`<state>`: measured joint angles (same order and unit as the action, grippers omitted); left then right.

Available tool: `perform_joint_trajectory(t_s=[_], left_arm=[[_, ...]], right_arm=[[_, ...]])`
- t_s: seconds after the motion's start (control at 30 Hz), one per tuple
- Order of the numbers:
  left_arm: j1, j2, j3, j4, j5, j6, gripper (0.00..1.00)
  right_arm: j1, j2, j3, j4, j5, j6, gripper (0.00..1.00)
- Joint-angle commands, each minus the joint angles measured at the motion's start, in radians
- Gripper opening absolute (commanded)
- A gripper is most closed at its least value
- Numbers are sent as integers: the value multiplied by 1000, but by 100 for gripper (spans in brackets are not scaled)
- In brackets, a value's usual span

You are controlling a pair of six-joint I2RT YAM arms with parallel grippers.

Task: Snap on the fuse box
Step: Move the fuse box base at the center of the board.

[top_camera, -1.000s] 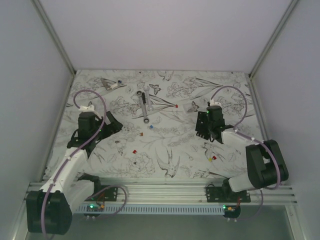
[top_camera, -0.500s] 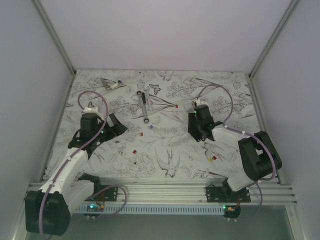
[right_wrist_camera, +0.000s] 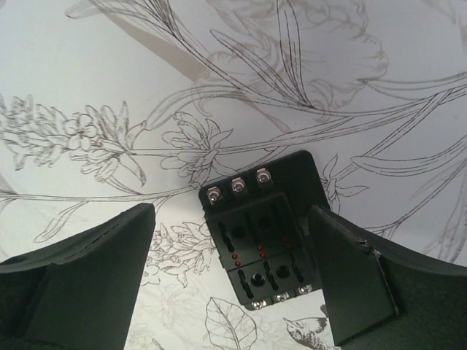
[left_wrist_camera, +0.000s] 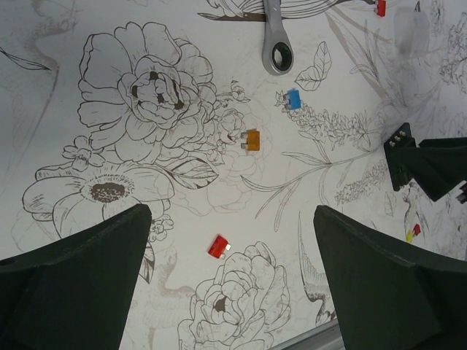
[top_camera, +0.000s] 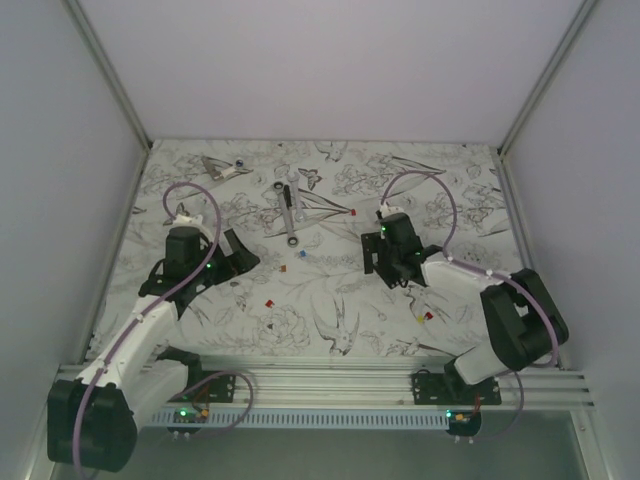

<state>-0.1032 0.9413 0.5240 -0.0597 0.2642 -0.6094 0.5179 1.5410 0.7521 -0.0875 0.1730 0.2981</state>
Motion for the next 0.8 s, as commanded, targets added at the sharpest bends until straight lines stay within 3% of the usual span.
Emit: perform_joint_trajectory(t_s=[0.0,0.17,0.47,0.77], left_arm=[[-8,-10,14,-33,12,6,100],[-14,7,20,-34,12,7,100],[-36,41,35,-36,24,1,100],[-56,57,47,-48,29,-1,100]], right_arm=[[1,-82,9,-34,-31,-22,94],[-32,-62,-17,-56,-33,-1,94],[35,-31,-21,-75,-30,22,70],[154,19,30,-99,51,96,60]])
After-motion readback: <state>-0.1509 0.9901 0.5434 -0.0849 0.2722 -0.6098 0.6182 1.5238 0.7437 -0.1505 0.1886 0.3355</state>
